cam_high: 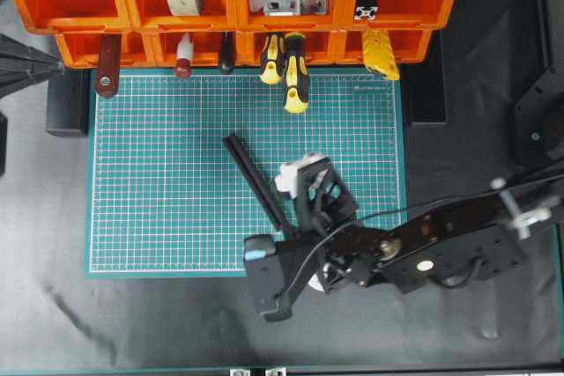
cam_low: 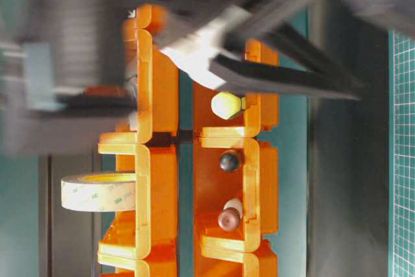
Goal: Pick frame from container rack with right arm.
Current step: 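Open the right gripper and lift it away from the extrusion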
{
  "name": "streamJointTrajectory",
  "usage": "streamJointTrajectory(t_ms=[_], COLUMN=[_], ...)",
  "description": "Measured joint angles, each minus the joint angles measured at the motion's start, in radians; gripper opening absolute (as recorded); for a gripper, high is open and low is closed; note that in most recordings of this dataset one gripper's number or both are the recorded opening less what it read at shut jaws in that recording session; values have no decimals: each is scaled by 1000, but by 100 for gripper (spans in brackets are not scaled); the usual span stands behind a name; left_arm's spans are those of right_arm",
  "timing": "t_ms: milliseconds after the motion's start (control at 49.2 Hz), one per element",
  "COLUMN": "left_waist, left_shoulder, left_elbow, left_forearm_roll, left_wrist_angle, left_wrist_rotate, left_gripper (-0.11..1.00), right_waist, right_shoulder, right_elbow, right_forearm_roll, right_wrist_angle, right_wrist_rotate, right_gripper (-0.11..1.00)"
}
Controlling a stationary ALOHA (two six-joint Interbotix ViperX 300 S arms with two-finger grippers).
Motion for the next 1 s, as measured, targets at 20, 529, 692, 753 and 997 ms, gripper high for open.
streamJointTrajectory(t_ms=[20,529,692,753,997], left_waist=[-2,-20,-20,-20,-18], left_shoulder=[-2,-17,-41,-49,-57], left_elbow=[0,0,0,0,-2], left_forearm_roll=[0,0,0,0,0], left_wrist_angle=[0,15,20,25,49], left_wrist_rotate=[0,0,0,2,0], left_gripper=[0,0,0,0,0], right_waist=[0,3,-3,-5,-5], right_shoulder=[-9,-436,-595,-646,-810], right_elbow=[0,198,314,350,439], right_forearm_roll=[0,-3,-12,-14,-17], right_wrist_angle=[9,-101,-153,-169,-193], right_wrist_rotate=[9,339,431,451,471], right_gripper=[85,85,84,84,84])
